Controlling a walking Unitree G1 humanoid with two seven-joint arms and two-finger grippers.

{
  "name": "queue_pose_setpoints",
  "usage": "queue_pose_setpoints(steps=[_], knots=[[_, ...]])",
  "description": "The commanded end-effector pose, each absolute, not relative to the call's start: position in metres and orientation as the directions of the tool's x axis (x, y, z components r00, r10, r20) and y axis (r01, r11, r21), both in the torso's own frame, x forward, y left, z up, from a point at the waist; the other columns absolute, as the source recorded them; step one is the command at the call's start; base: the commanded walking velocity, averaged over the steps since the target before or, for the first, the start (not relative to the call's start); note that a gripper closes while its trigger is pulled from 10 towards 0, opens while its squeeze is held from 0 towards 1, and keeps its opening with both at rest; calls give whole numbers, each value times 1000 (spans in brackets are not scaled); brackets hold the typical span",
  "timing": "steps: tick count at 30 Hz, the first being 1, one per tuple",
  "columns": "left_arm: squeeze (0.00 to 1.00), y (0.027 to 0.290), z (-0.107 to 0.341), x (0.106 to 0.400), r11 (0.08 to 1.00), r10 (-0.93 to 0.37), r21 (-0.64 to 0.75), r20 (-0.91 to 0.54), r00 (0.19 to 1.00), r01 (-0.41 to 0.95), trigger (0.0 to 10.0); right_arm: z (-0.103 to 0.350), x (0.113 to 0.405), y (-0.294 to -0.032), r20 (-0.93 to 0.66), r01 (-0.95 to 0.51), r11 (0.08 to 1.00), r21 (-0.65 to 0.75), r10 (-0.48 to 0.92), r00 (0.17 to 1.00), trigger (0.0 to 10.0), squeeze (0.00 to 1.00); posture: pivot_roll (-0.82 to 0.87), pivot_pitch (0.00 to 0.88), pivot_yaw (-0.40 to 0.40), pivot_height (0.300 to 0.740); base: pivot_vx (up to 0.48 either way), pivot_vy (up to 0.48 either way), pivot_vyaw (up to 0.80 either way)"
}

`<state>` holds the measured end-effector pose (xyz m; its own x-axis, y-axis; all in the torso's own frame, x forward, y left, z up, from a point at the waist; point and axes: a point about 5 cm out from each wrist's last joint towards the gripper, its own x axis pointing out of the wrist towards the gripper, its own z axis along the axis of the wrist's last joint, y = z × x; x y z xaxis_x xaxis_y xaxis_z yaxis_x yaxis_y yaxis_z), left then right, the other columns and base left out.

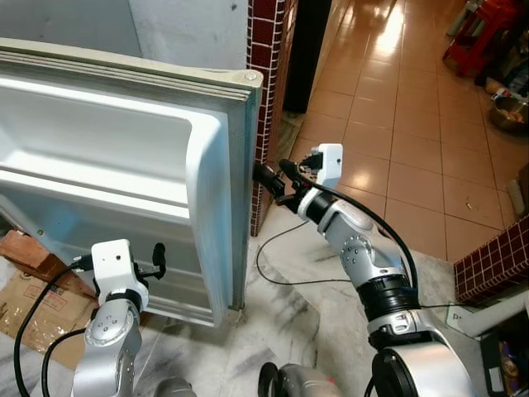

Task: Restocking fridge

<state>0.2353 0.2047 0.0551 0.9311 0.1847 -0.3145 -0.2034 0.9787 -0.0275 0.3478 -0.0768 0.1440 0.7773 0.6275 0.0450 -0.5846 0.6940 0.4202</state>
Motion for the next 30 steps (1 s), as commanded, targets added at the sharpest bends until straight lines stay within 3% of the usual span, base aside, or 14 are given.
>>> queue_pose_setpoints(steps=[1,24,30], knots=[[0,209,54,235,976,201,-19,-321,926,-218,10000,167,347,-55,143,-682,624,383,689,711,10000,0,141,75,-44,740,0,480,0],[0,210,56,241,983,181,23,-302,936,-183,10000,159,350,-61,129,-656,649,386,666,735,10000,0,146,56,-27,740,0,480,0],[0,211,57,243,983,182,18,-289,940,-185,10000,158,350,-59,126,-658,650,379,668,733,10000,0,144,54,-26,740,0,0,0]])
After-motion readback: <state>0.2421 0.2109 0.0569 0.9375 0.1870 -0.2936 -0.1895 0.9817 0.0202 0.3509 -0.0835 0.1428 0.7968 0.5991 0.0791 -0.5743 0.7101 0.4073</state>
